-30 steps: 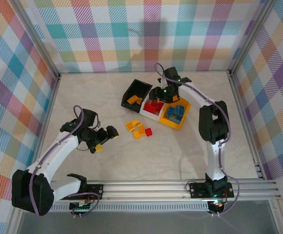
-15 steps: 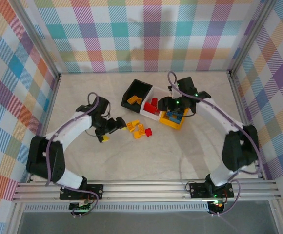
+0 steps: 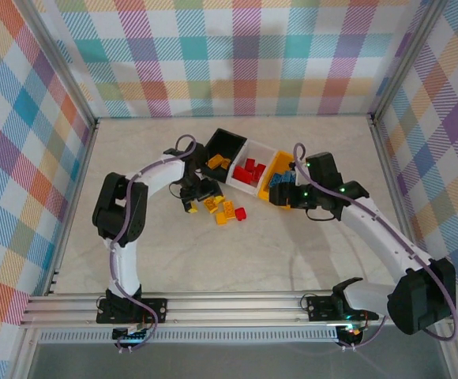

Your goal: Sort the legos into containers by color

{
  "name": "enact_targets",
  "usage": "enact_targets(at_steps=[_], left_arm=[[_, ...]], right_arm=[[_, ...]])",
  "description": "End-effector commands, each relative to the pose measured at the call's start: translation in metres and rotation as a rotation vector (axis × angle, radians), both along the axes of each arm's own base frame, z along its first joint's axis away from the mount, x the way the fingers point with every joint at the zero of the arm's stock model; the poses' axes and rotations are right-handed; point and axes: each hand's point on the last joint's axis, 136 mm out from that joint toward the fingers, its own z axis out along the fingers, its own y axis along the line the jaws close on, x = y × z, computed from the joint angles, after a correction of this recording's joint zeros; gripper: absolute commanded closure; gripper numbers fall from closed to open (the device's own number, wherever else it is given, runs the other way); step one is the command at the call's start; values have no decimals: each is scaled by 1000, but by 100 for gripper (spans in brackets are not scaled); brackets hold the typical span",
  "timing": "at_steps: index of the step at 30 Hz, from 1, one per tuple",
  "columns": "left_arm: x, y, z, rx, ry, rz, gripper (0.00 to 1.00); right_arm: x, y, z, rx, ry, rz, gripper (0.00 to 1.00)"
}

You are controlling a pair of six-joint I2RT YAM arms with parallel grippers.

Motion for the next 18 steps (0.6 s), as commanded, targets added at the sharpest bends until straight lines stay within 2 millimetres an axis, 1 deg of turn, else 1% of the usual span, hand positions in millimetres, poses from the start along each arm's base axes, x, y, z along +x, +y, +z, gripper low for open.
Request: enact_targets(at_steps=[1, 3, 6, 10, 18], left_arm=[[-7, -4, -3, 50, 39, -27, 19], [-8, -5, -8, 67, 53, -31, 20], [-10, -1, -14, 103, 64, -29, 23], [-11, 4, -21, 134, 80, -20, 29], [-20, 13, -28, 178, 107, -20, 40]], right_arm=[[-9, -1, -6, -13, 13, 14, 39], [-8, -1, -6, -13, 12, 17, 39], [-6, 2, -5, -5, 10, 23, 39], [-5, 5, -5, 7, 15, 31, 39], [-4, 6, -9, 2, 17, 41, 39]])
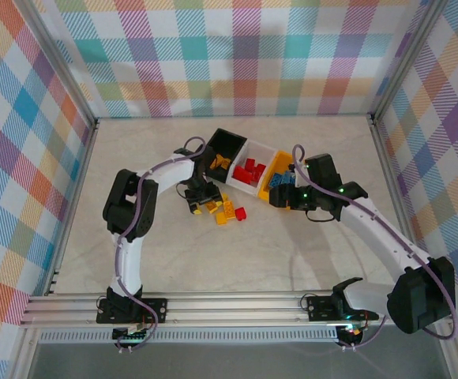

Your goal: Sort the legos into containers by color

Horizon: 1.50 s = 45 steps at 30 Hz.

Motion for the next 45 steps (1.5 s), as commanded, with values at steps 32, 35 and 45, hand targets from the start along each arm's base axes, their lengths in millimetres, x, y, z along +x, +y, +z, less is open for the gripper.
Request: enact_targets(at_steps=[32, 35, 45], left_arm=[[11, 10, 82, 7, -200, -133, 68], [49, 3, 96, -5, -242, -133, 68], [131, -15, 86, -43, -279, -106, 68]], right_arm=[[-28, 15, -32, 78, 87, 62, 38], [-28, 15, -29, 71, 85, 68, 38], [-43, 2, -21, 42, 59, 53, 38]])
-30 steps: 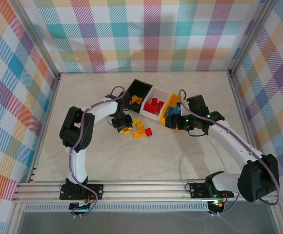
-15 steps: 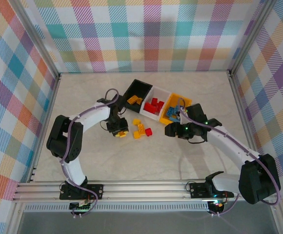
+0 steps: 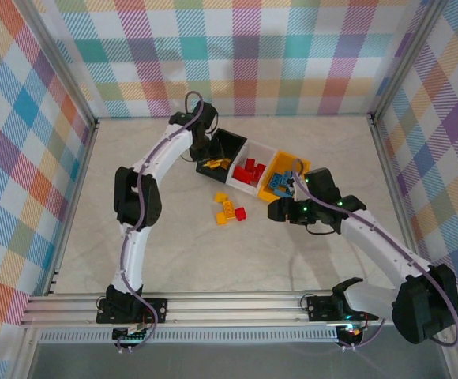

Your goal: Sort the legos into containers by color

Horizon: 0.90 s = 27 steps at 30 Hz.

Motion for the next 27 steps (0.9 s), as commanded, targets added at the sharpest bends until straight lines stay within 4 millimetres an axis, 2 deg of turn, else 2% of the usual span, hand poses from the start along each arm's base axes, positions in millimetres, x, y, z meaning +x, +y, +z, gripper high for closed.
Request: enact_targets(at_steps=[1, 8, 12, 16, 19, 21, 27], left_arm=[[1, 4, -11, 16, 56, -14, 68], [13, 5, -27, -11, 68, 6, 63], [13, 1, -28, -27, 70, 0, 58], [15, 1, -27, -33, 63, 0, 57], [17, -1, -23, -51, 59, 7, 55], [16, -1, -21, -56, 61, 6, 49], [-4, 8, -2, -14, 44, -31, 38]], right_arm=[[-9, -5, 4, -22, -12, 16, 38], [-14, -9, 3, -43, -10, 18, 38], [-12, -7, 0, -34, 4, 14, 38], [-8, -1, -1, -14, 14, 15, 38], [-4, 1, 1, -7, 16, 12, 38], [-3, 2, 1, -8, 17, 14, 38], [-8, 6, -5, -20, 31, 29, 38]])
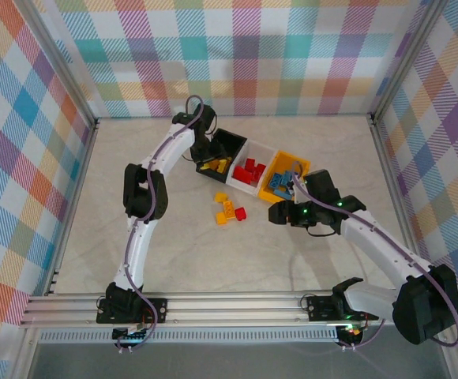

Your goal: Sort the legos into containers by color

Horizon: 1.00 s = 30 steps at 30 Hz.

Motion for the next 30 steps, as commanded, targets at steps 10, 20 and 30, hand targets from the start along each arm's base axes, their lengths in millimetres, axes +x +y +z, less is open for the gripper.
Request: enact_targets(at_steps=[10, 20, 30], left_arm=[[-100, 44, 47, 30, -33, 23, 33], [-190, 75, 11, 41, 61, 91, 30], [-217, 89, 9, 56, 73, 98, 28]], right_arm=[[-9, 44, -22, -96, 32, 202, 34], [15, 85, -56, -243, 22, 379, 29], [54, 105, -80, -326, 15, 427, 32]])
